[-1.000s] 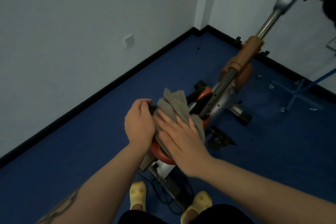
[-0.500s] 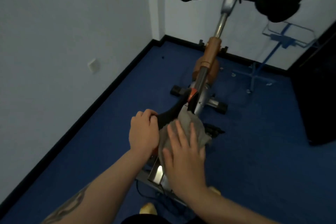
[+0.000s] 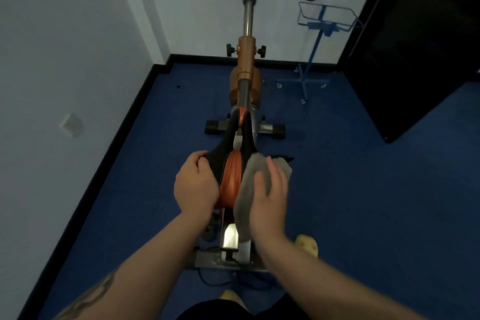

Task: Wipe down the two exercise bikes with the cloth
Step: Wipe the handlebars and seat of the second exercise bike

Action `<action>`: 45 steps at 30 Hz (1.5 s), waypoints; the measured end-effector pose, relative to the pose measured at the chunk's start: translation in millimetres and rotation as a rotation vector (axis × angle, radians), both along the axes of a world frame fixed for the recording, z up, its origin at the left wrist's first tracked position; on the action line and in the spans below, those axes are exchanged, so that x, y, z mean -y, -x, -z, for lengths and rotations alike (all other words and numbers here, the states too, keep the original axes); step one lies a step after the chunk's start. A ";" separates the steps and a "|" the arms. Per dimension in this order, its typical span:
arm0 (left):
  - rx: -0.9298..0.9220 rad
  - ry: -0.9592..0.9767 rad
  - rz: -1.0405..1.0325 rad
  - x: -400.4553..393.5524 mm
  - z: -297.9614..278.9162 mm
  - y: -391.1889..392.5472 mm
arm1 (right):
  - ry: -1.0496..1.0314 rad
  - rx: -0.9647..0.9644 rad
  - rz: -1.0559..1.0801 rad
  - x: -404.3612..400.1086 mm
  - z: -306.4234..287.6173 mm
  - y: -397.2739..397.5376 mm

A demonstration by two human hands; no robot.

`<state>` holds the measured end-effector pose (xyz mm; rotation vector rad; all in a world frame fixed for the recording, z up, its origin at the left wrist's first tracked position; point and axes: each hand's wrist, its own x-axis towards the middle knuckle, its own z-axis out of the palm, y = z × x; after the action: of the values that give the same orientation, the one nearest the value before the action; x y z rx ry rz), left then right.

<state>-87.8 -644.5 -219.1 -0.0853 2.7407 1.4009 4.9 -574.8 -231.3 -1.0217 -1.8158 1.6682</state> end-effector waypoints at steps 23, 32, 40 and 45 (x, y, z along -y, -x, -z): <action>-0.014 -0.247 0.007 8.2 2.5 -4.9 | -1.200 0.248 -1.168 -61.6 -31.0 9.1; -0.083 -0.577 -0.434 -13.2 13.3 -56.0 | -1.149 0.149 -1.650 -63.6 -42.5 82.9; -0.130 -0.543 -0.619 -37.4 7.1 -87.2 | -1.315 -0.221 -1.901 -78.7 -36.9 99.7; -0.037 -0.429 -0.721 -64.4 3.7 -99.6 | -1.202 -0.107 -2.104 -41.6 -49.3 141.8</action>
<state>11.8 -580.0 -222.8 -1.1137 2.4502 2.1164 -136.9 -533.2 -182.0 1.9744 -2.9443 0.4065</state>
